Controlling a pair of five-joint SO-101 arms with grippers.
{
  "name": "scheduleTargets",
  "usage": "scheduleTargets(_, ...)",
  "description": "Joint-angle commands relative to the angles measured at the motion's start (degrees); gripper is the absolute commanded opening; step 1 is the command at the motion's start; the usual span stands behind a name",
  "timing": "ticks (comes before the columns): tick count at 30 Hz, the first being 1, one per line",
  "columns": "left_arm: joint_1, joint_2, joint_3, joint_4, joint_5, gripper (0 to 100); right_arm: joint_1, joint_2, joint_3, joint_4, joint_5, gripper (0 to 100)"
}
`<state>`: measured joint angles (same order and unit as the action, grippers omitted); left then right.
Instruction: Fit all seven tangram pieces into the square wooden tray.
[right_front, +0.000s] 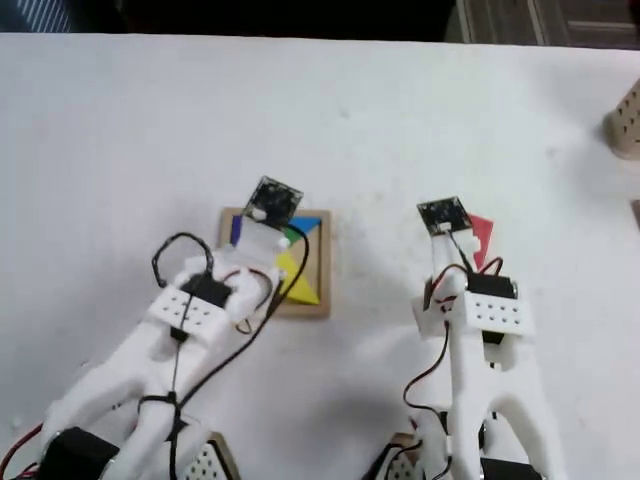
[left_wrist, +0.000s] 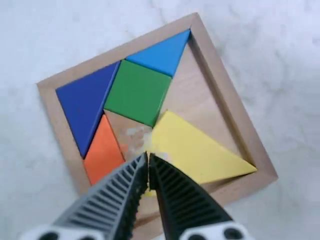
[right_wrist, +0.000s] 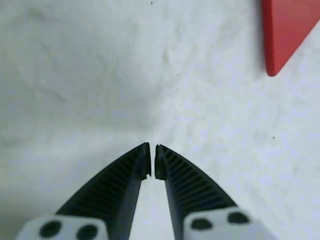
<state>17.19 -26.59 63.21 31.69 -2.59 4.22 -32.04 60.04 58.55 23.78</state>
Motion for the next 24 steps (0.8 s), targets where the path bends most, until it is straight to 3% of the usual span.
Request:
scheduleTargets(1, -5.3, -2.4, -0.4, -7.6, 0.4, 2, 0.5, -1.8, -0.4, -0.7, 0.5, 2.1)
scheduleTargets(9, -1.8, 2.4, -0.4, -6.2, 2.9, 2, 0.5, -1.8, -0.4, -0.6, 0.5, 2.1)
scheduleTargets(24, -1.6, 3.0, -1.1, -5.0, 2.8, 2, 0.2, -1.8, -0.4, -0.5, 0.6, 2.1)
